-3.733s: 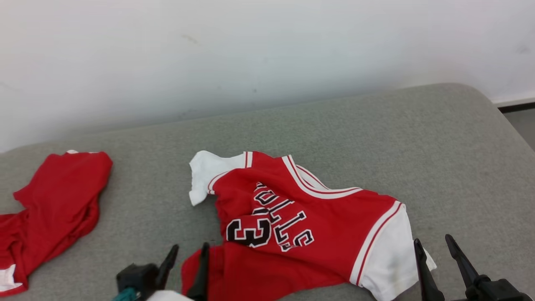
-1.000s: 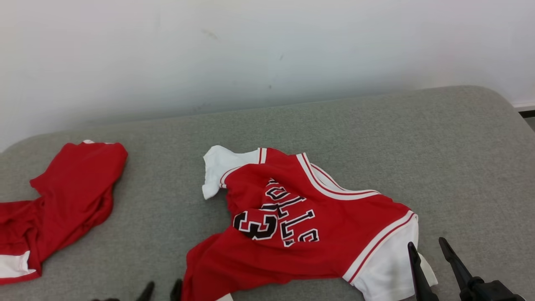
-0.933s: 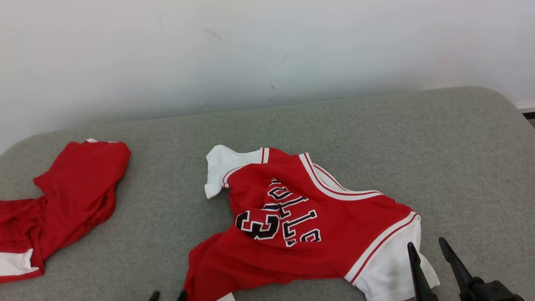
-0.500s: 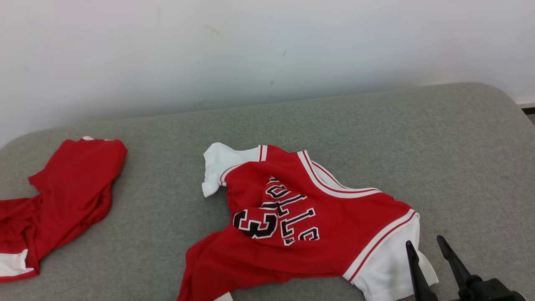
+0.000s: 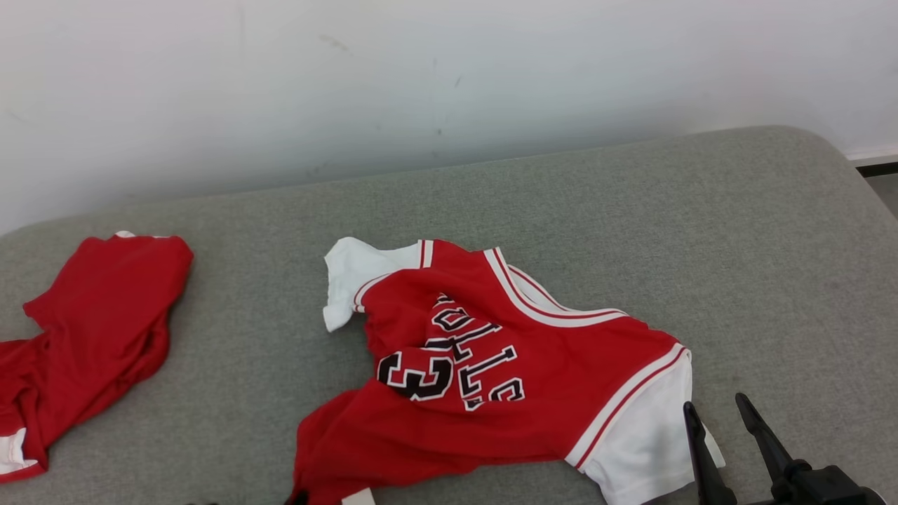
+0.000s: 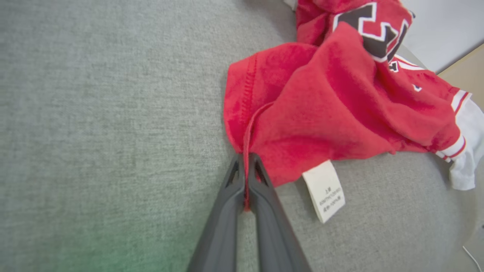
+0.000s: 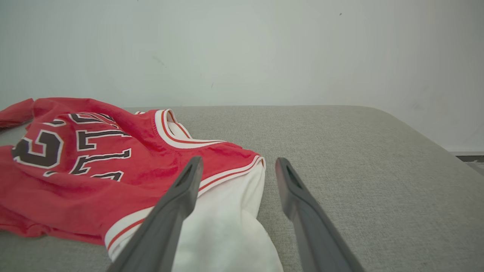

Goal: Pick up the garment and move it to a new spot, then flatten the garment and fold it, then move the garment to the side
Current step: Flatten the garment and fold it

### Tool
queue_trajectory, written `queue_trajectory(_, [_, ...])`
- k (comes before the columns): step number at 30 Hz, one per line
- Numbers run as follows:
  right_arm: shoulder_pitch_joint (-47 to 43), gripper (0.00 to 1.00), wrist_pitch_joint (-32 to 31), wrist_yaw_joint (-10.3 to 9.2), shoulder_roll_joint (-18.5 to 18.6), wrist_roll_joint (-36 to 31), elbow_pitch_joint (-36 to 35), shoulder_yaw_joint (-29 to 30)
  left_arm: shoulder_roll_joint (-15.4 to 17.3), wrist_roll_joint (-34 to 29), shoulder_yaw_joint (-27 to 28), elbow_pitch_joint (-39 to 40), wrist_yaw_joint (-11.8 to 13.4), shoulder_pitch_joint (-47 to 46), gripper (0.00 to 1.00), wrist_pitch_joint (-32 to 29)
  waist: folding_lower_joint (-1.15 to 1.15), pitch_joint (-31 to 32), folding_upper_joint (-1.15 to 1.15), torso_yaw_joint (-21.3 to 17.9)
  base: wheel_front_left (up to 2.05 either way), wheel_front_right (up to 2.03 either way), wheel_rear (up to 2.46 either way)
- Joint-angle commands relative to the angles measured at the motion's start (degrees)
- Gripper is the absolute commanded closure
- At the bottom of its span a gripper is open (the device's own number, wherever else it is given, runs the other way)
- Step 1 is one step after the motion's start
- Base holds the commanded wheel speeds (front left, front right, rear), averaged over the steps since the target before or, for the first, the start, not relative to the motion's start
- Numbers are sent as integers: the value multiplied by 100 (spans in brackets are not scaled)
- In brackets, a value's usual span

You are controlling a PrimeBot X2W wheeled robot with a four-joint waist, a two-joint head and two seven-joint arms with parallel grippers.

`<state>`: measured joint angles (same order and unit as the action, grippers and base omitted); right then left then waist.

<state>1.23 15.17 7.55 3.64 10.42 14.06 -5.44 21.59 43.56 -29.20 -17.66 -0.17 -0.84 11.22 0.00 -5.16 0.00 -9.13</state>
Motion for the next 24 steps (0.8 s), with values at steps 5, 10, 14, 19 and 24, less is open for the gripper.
queue_trajectory(5, [-15, 0, -5, -13, 0, -15, -12, 44, 38, 278, 243, -142, -16, 91, 100, 100, 0, 24, 0, 82, 0, 0, 0])
queue_trajectory(10, [12, 0, -4, -13, -7, -21, 3, 13, 106, 371, 379, -258, 1, 127, 100, 132, 0, 21, 0, 188, 0, 0, 0])
queue_trajectory(14, [45, 0, -5, -13, -10, -30, 19, -11, 81, 397, 406, -334, -11, 54, 87, 155, 0, 30, 0, 247, 0, 0, 0])
queue_trajectory(19, [52, 0, -5, -13, 4, -27, 38, -36, 78, 315, 440, -332, 33, 42, 0, 239, 0, 74, 0, 265, 0, 0, 0])
queue_trajectory(24, [-36, 0, -5, -13, 69, -18, -1, 65, 100, 129, 668, -67, 241, 233, 0, 353, 0, 181, 0, 293, 0, 0, 0])
